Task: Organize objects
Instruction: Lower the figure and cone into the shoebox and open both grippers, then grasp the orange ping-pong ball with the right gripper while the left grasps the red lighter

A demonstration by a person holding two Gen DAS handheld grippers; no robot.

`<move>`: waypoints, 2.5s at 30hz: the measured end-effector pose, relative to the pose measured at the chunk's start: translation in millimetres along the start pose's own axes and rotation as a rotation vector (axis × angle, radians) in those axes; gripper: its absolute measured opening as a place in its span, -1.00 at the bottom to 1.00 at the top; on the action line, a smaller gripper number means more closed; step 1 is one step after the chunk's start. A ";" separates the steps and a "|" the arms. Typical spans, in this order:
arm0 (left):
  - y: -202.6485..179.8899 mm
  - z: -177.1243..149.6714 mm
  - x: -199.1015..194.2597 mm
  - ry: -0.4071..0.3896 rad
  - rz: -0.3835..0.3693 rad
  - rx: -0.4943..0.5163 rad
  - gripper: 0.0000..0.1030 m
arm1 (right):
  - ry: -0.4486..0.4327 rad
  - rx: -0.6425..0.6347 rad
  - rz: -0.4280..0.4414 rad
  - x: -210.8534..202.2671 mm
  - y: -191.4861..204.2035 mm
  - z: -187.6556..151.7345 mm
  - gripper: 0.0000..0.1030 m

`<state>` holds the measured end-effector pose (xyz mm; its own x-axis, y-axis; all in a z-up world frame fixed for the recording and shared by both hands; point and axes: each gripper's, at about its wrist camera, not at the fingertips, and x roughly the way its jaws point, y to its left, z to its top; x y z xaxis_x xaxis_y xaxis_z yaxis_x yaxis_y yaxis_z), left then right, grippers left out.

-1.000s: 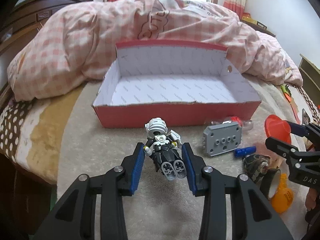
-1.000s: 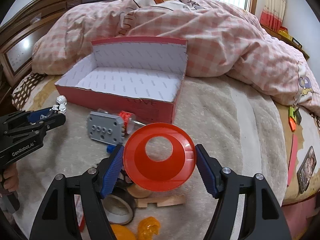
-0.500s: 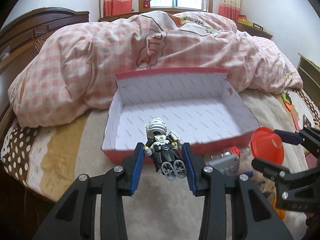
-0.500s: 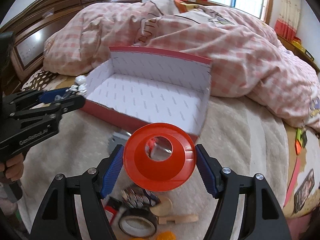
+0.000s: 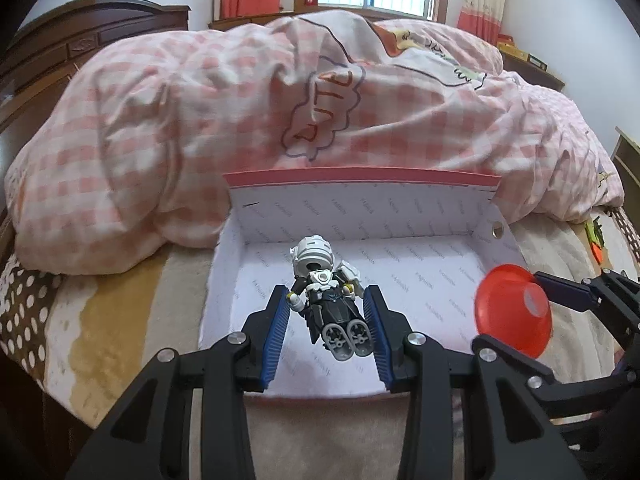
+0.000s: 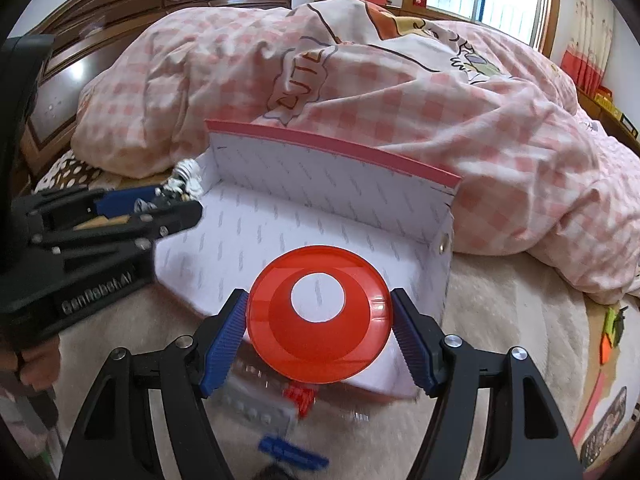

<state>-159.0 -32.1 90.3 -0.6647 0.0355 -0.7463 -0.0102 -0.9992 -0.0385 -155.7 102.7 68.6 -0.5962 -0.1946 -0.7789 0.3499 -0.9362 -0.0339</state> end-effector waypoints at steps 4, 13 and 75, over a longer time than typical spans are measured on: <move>-3.8 9.9 19.5 0.025 -0.003 0.009 -0.26 | 0.022 0.000 0.002 18.4 -0.3 10.2 0.40; 1.2 23.9 77.2 0.128 -0.022 -0.033 -0.26 | 0.086 -0.067 -0.021 57.5 4.8 19.8 0.40; -15.2 -72.8 -46.0 0.055 -0.111 0.032 -0.09 | -0.020 0.038 0.157 -55.2 5.0 -75.9 0.67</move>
<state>-73.9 -17.3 76.9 -0.6158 0.1459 -0.7742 -0.1057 -0.9891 -0.1023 -66.1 130.9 63.9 -0.5506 -0.3450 -0.7601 0.4126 -0.9041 0.1115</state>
